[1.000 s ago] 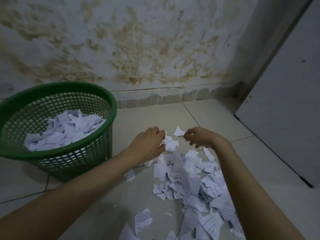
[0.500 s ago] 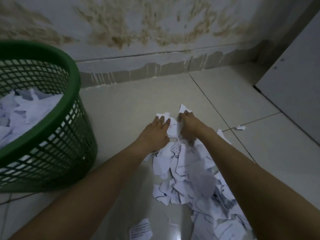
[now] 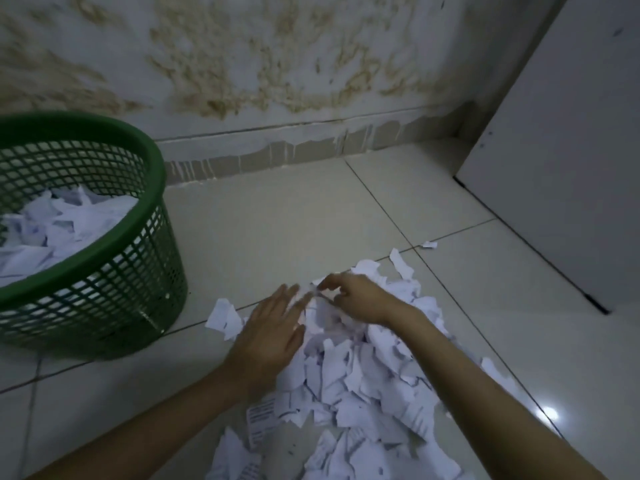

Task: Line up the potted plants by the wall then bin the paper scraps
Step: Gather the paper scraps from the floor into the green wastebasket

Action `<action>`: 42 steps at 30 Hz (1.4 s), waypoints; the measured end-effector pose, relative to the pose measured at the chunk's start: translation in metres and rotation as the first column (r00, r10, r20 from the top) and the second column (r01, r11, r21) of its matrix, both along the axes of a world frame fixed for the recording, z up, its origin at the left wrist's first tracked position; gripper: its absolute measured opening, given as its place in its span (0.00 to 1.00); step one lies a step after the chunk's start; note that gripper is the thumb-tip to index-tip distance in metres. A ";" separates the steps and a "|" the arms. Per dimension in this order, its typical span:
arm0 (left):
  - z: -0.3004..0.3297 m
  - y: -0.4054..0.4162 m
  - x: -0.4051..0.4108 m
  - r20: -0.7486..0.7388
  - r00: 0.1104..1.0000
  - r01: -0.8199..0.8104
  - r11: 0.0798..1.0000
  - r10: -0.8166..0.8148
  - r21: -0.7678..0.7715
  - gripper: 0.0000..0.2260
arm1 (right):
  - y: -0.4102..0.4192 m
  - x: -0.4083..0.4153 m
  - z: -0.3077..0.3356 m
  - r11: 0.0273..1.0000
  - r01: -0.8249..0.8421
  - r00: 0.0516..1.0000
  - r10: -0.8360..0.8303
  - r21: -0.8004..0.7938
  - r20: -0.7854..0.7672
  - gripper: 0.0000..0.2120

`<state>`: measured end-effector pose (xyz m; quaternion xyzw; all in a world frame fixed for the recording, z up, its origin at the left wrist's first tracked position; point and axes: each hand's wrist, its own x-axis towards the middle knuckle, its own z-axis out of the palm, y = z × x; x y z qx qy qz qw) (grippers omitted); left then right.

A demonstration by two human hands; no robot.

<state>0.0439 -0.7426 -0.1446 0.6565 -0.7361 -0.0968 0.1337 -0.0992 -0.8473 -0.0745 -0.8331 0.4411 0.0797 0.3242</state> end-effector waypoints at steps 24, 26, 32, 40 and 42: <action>-0.010 -0.022 -0.010 0.062 0.995 -0.080 0.996 0.082 -0.037 0.30 | -0.115 -0.117 -0.028 0.867 0.443 0.859 -0.483 -0.227 -0.167 0.20; -0.014 -0.028 -0.012 0.045 0.996 -0.076 0.995 0.080 -0.071 0.29 | -0.127 -0.115 -0.038 0.870 0.446 0.854 -0.484 -0.212 -0.190 0.21; -0.021 -0.022 -0.013 0.072 0.997 0.008 0.998 -0.003 -0.059 0.29 | -0.112 -0.099 -0.052 0.917 0.358 0.855 -0.398 -0.178 -0.333 0.32; -0.022 0.012 -0.012 0.126 0.982 0.152 0.984 -0.140 -0.092 0.29 | -0.018 -0.090 -0.027 0.968 0.249 0.951 -0.236 0.042 -0.199 0.21; -0.017 0.023 -0.013 0.157 0.965 0.231 0.966 -0.211 -0.118 0.29 | 0.007 -0.096 -0.004 0.947 0.307 0.952 -0.305 0.089 -0.035 0.24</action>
